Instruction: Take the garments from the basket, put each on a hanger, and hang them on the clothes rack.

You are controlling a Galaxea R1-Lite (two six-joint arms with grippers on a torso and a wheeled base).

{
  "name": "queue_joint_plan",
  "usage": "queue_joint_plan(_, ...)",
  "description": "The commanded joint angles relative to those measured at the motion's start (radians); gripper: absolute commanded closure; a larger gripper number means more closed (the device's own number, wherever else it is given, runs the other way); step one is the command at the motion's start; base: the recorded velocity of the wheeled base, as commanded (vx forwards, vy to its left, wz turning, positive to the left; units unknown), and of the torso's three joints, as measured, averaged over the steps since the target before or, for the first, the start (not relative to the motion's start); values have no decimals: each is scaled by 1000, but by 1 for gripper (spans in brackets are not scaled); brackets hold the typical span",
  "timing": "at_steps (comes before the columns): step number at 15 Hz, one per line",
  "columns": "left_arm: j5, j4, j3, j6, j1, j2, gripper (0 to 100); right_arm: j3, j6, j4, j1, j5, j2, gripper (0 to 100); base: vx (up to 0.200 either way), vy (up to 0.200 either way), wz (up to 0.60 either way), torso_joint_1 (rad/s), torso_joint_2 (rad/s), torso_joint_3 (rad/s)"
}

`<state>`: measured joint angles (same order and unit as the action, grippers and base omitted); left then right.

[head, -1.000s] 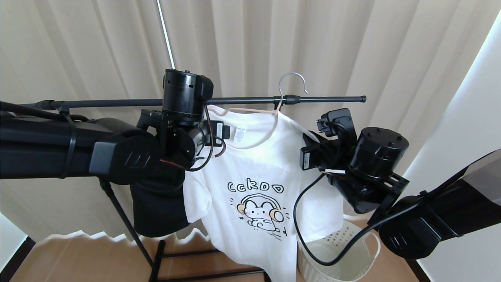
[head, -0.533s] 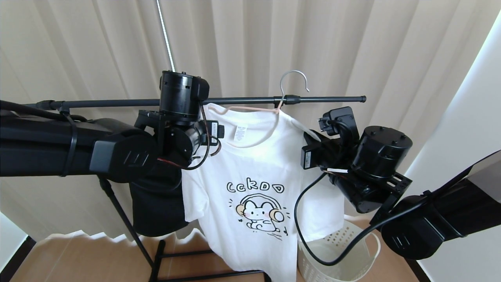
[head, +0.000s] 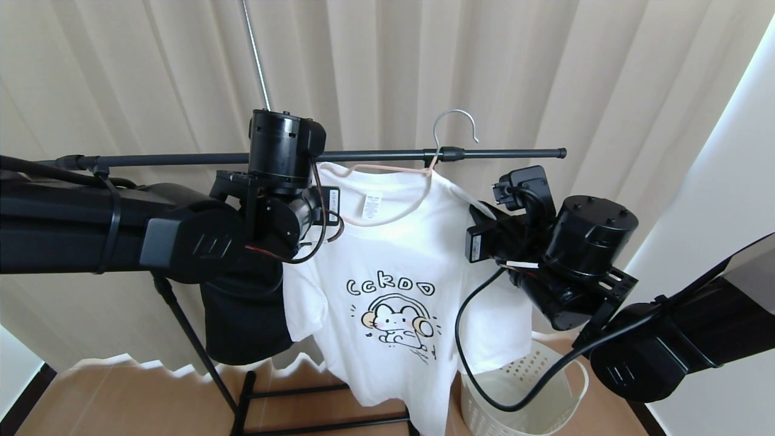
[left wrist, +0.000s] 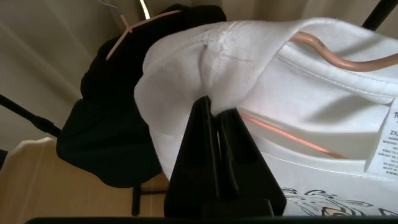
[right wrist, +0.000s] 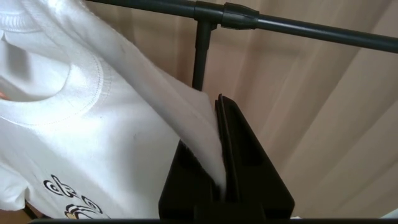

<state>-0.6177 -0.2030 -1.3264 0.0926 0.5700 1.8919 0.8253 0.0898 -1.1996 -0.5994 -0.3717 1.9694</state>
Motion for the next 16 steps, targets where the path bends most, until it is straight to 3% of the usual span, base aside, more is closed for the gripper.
queue_joint_plan(1, -1, -4, -4, -2, 5, -5, 100, -3, 1, 0, 0, 0, 3, 100, 0, 0, 0, 0, 0, 0)
queue_joint_plan(7, -1, 4, 3, -7, 80, -34, 100, -23, 16, -5, 0, 7, 23, 100, 0, 0, 0, 0, 0, 0)
queue_joint_plan(16, 1, 14, 18, -10, 171, -45, 100, -138, 117, -57, 0, 116, 13, 100, 0, 0, 0, 0, 0, 0)
